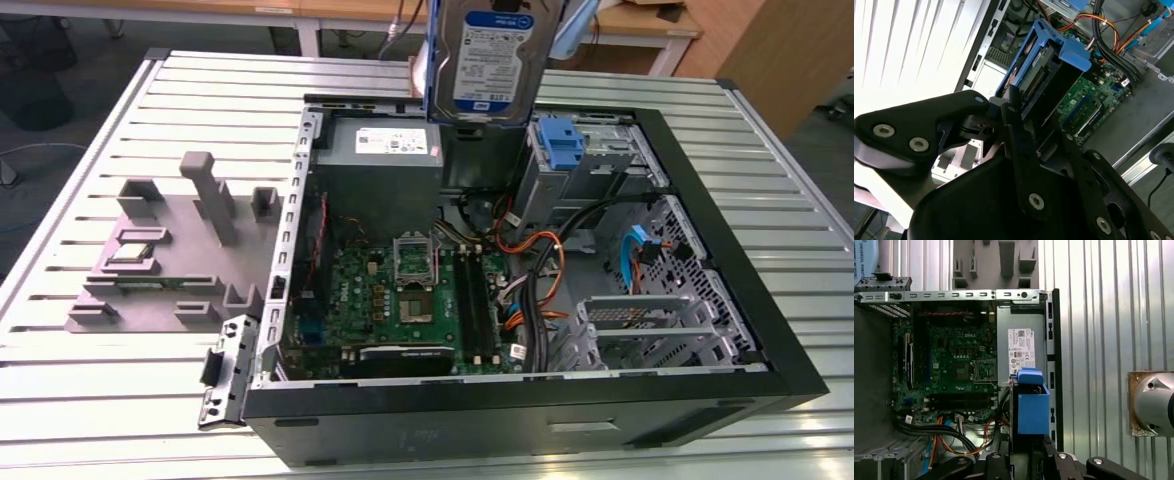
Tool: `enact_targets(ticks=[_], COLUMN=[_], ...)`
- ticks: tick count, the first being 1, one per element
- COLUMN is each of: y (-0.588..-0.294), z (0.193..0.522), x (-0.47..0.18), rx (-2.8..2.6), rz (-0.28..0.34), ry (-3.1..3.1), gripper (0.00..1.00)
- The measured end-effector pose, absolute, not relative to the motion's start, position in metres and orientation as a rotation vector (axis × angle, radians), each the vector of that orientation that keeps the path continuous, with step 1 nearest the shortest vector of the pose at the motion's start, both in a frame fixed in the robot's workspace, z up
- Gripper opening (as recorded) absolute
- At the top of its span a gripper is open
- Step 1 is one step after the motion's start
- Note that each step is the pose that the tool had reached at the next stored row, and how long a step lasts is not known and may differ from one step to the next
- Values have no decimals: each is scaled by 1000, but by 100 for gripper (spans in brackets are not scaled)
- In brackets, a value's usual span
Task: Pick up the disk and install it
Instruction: 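Pick up the disk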
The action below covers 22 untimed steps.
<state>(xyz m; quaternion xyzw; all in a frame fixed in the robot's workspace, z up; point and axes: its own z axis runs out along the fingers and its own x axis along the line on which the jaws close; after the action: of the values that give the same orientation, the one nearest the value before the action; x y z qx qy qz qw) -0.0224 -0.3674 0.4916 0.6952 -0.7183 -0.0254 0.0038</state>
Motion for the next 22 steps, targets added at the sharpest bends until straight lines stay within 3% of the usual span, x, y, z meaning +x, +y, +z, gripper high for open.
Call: enact_targets(ticks=[22], y=[-416], z=[490], x=[-22], rx=[2180], rz=[-82], ry=[-2252], gripper=[35])
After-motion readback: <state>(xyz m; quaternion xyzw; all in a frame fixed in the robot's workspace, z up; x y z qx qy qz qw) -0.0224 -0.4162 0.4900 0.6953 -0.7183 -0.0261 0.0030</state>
